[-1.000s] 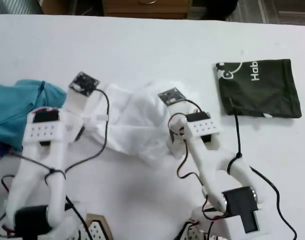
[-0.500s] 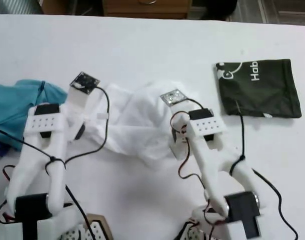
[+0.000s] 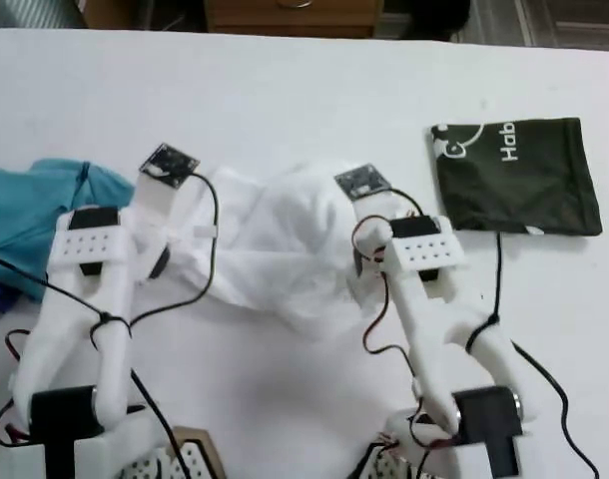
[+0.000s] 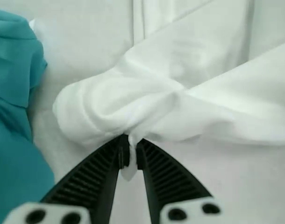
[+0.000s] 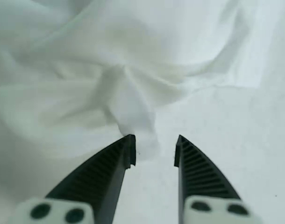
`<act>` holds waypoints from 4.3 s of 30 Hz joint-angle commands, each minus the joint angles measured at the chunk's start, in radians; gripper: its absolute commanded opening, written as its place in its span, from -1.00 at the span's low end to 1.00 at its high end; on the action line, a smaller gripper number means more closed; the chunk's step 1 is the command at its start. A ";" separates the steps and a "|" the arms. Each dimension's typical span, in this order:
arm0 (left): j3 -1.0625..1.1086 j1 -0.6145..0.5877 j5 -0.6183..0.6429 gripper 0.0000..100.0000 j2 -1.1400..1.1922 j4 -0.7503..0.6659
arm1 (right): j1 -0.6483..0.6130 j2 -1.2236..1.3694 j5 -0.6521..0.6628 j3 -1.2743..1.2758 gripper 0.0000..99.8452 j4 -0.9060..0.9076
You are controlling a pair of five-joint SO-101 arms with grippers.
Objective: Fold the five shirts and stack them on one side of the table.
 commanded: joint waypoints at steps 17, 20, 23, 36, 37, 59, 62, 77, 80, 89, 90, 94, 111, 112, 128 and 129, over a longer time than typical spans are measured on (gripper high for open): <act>-0.047 0.002 0.008 -0.95 0.000 0.003 | -0.067 0.087 0.008 -0.037 -0.72 -0.010; -0.047 -0.002 0.008 -0.95 -0.002 0.003 | -0.085 0.087 0.003 -0.038 -0.72 -0.022; -0.047 -0.005 0.008 -0.95 -0.005 0.006 | -0.077 0.087 0.008 -0.038 -0.72 -0.024; -0.047 -0.002 0.008 -0.95 -0.005 0.006 | -0.059 0.107 0.008 -0.034 -0.72 -0.045; -0.047 -0.003 0.008 -0.95 -0.005 0.008 | -0.056 0.124 0.008 -0.038 -0.72 -0.045; -0.056 0.011 0.008 -0.95 -0.006 0.081 | 0.065 -0.182 0.052 -0.092 -0.96 0.059; -0.125 0.006 0.008 -0.95 -0.006 0.155 | 0.096 -0.323 0.086 -0.150 -0.96 0.099; -0.084 0.132 0.008 -0.94 0.003 0.245 | 0.150 -0.323 0.094 -0.180 -0.96 -0.015; -0.010 0.143 0.006 -0.87 0.003 0.147 | 0.150 -0.286 0.094 -0.180 -0.96 -0.033; -0.094 0.000 -0.005 -0.71 0.003 -0.003 | 0.150 -0.277 0.094 -0.180 -0.96 -0.035; -0.101 -0.008 -0.005 -0.71 0.003 -0.028 | 0.150 -0.277 0.094 -0.180 -0.96 -0.035; -0.059 -0.026 -0.011 -0.71 0.005 -0.180 | 0.150 -0.277 0.094 -0.180 -0.96 -0.036; -0.176 -0.005 0.101 -0.71 0.005 -0.071 | 0.150 -0.277 0.094 -0.180 -0.96 -0.036; -0.193 -0.005 0.095 -0.71 0.005 -0.038 | 0.150 -0.277 0.094 -0.180 -0.96 -0.036; -0.424 -0.003 0.061 -0.65 0.364 -0.009 | 0.150 -0.277 0.094 -0.180 -0.96 -0.038; -0.443 -0.003 0.061 -0.65 0.371 -0.009 | 0.150 -0.277 0.094 -0.180 -0.96 -0.038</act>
